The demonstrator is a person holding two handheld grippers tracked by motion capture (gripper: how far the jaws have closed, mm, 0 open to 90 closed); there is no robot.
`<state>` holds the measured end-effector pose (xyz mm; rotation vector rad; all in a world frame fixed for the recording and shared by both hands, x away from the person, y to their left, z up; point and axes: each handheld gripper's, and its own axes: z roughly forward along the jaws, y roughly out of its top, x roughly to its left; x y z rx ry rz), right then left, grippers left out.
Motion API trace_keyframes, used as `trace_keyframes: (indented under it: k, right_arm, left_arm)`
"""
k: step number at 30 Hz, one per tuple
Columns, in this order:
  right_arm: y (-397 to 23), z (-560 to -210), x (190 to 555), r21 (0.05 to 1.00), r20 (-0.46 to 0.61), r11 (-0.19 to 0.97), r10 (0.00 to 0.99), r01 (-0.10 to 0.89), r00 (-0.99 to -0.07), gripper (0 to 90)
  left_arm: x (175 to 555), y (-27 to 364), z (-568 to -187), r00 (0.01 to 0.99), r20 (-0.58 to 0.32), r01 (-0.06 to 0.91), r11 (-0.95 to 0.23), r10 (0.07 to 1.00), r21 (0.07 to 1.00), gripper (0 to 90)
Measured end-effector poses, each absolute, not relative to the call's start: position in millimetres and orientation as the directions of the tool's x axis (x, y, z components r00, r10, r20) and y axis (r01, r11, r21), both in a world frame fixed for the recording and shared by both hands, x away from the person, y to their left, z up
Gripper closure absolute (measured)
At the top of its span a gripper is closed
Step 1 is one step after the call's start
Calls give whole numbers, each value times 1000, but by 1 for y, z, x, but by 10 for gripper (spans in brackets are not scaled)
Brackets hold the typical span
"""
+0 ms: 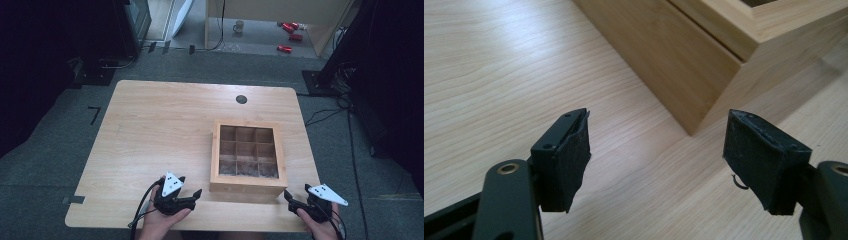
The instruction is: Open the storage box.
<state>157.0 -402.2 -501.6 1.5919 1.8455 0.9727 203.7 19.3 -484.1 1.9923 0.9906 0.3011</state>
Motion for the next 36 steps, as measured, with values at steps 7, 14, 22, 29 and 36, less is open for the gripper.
trace_keyframes:
  k: [7,14,22,29,36]
  right_arm:
    - [-402,-503,156,779,73,66,978,624,-194,194]
    - [-401,-503,155,777,76,70,976,625,-203,194]
    - [-398,-502,154,784,83,73,972,617,-220,194]
    - [-392,-502,154,785,85,89,965,613,-248,194]
    - [-387,-501,153,788,80,104,960,607,-268,194]
  left_arm:
    - [203,1,-480,679,-159,513,-310,716,800,325]
    - [204,-14,-478,707,-163,499,-323,688,804,425]
    - [207,-29,-476,726,-150,494,-357,672,793,504]
    - [212,-36,-481,706,-127,510,-376,697,774,490]
    - [214,-37,-479,704,-135,527,-385,698,757,490]
